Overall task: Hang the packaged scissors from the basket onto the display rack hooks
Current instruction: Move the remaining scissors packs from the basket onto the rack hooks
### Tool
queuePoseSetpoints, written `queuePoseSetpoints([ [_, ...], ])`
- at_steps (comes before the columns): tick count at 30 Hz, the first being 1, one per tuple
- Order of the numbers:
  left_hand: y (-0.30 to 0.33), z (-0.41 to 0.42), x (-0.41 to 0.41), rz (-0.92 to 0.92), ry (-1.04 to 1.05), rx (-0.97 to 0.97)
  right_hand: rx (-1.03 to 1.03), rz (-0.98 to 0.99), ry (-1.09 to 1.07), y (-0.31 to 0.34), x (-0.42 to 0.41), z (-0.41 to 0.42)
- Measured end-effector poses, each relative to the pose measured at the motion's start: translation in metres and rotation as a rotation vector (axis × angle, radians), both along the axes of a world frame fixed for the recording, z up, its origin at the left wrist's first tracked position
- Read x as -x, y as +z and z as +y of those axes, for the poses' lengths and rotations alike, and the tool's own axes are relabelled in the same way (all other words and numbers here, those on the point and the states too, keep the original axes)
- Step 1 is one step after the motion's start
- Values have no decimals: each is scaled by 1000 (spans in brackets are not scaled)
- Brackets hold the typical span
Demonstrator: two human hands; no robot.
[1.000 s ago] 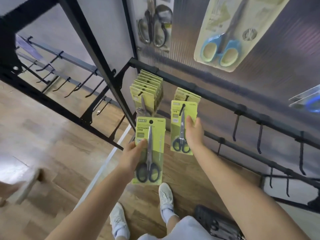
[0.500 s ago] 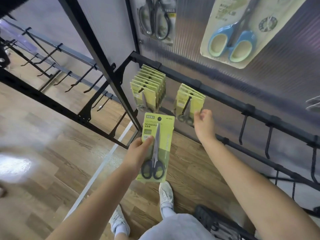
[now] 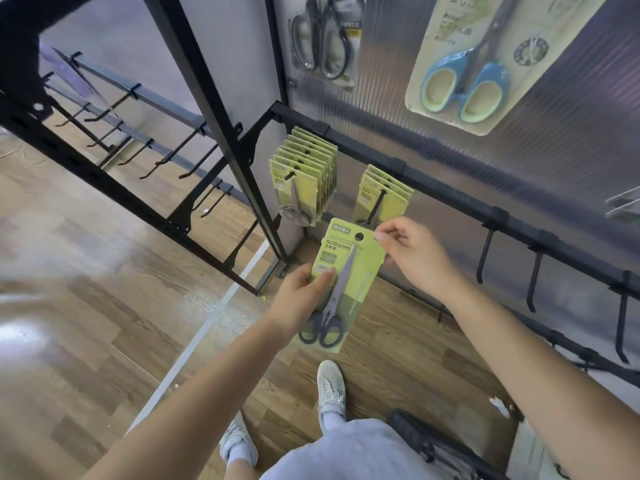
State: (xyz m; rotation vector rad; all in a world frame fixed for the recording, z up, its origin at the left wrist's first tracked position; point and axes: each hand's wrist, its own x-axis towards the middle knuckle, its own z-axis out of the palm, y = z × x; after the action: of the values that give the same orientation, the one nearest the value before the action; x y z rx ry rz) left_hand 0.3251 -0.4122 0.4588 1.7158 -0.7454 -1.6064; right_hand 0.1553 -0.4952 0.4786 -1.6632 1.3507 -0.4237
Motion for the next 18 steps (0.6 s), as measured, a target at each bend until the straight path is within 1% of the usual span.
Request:
queuePoseSetpoints([
  [5,-18,7,-2,-95,-9,-31,62,29,-62,-4,8,-4],
  [9,-31,7,-2,-144,-6,-37,104,75,-70,-9,8,-11],
  [13,-44,-6,-2,-217,23,-21,216,149,-82,-12,1,-15],
  [18,-64,-24,-3,-254,43,-13,329,208,-72,-18,-5,-18],
])
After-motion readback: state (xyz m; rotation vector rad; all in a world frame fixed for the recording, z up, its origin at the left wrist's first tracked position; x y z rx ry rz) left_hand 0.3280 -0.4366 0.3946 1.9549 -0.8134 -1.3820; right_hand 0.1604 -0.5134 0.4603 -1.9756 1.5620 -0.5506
